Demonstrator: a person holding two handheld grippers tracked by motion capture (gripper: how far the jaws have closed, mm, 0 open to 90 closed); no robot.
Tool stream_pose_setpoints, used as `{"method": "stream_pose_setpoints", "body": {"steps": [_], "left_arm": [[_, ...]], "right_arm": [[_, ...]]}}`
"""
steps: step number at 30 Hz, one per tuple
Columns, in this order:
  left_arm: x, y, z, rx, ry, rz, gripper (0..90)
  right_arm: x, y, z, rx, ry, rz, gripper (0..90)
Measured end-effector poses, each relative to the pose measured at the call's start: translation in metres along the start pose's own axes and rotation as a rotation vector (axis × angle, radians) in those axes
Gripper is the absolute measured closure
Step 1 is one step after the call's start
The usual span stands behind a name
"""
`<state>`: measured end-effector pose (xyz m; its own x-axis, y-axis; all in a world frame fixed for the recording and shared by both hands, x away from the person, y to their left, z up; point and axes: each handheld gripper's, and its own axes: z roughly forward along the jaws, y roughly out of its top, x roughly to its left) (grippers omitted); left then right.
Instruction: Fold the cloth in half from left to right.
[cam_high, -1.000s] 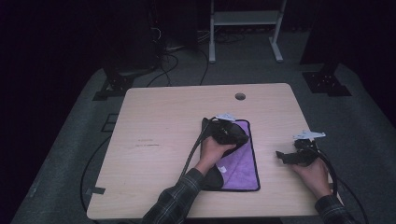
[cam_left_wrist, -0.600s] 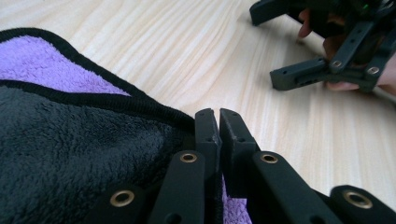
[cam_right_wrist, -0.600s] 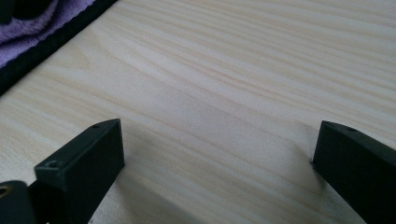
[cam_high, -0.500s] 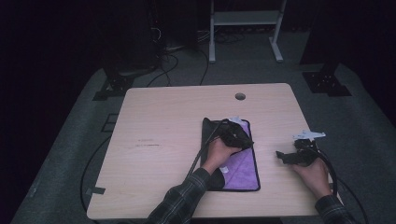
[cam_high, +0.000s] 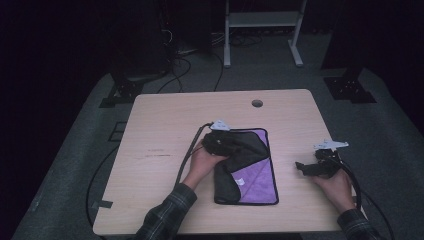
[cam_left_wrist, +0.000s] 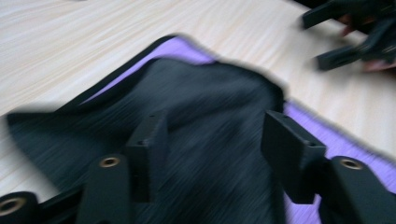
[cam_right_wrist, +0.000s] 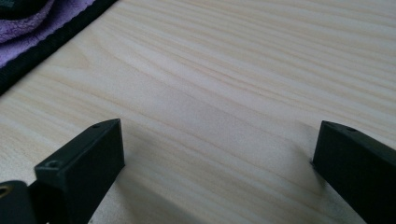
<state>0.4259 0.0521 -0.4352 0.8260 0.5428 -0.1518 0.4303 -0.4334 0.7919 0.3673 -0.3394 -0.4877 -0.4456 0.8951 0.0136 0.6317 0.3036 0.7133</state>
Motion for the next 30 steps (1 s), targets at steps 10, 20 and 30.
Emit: {"method": "stream_pose_setpoints", "body": {"steps": [10, 20, 30], "left_arm": [[0.023, -0.033, -0.024, 0.047, 0.114, -0.047, 30.4], [0.020, -0.047, -0.018, 0.120, 0.132, -0.047, 33.0], [0.011, -0.050, -0.013, 0.164, 0.057, -0.046, 80.0]], "right_arm": [[0.000, 0.000, 0.000, -0.001, 0.000, -0.002, 1.2], [0.000, 0.000, 0.000, 0.000, 0.000, -0.002, 1.2], [0.000, 0.000, 0.000, 0.000, 0.000, -0.003, 1.2]]}}
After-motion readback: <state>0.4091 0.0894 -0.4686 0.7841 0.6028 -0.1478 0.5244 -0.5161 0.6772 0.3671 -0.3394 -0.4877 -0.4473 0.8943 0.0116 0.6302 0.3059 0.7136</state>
